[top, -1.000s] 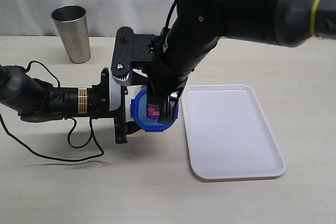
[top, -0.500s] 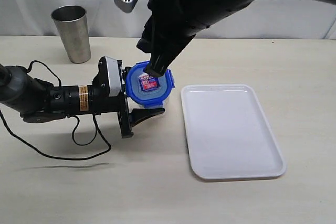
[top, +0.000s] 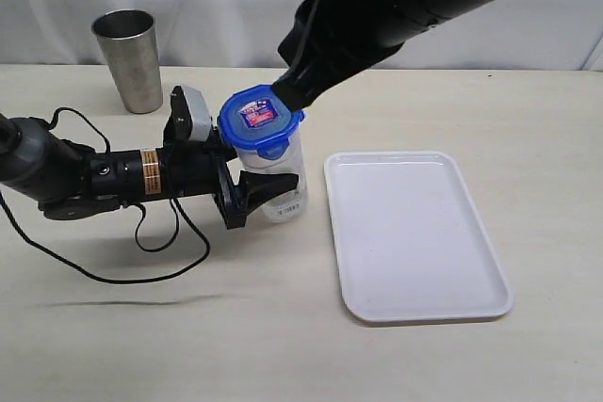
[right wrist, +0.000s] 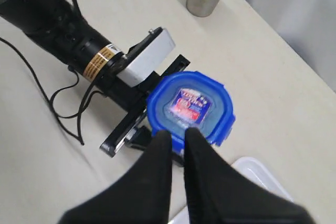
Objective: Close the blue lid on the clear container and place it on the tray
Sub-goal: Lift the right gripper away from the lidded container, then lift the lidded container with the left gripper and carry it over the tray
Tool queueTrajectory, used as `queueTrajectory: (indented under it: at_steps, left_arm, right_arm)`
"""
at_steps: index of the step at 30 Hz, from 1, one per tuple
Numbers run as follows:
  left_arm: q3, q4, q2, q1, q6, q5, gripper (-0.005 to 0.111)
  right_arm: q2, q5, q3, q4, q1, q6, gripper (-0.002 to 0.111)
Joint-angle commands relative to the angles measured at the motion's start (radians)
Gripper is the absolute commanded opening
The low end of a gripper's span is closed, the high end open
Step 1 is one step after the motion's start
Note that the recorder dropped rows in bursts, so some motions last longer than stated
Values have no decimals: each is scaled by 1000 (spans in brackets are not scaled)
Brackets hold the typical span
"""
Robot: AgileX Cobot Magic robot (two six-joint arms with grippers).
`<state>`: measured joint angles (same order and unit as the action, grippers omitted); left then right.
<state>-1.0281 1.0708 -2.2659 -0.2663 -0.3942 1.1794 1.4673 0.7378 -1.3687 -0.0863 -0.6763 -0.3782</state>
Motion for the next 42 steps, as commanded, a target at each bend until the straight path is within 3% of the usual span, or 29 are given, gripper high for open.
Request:
queueTrajectory:
  at_steps: [1, 20, 35, 42]
  left_arm:
    - [-13, -11, 13, -2, -41, 42, 0]
    - [-13, -43, 13, -2, -40, 42, 0]
    - [-13, -30, 13, -2, -80, 42, 0]
    - [-13, 2, 29, -2, -109, 16, 0]
  right_arm:
    - [-102, -30, 91, -15, 1, 36, 5]
    - [-796, -425, 576, -15, 1, 106, 5]
    - [-1357, -479, 799, -3, 1, 154, 5]
    - [-1467, -469, 846, 5, 1, 154, 5]
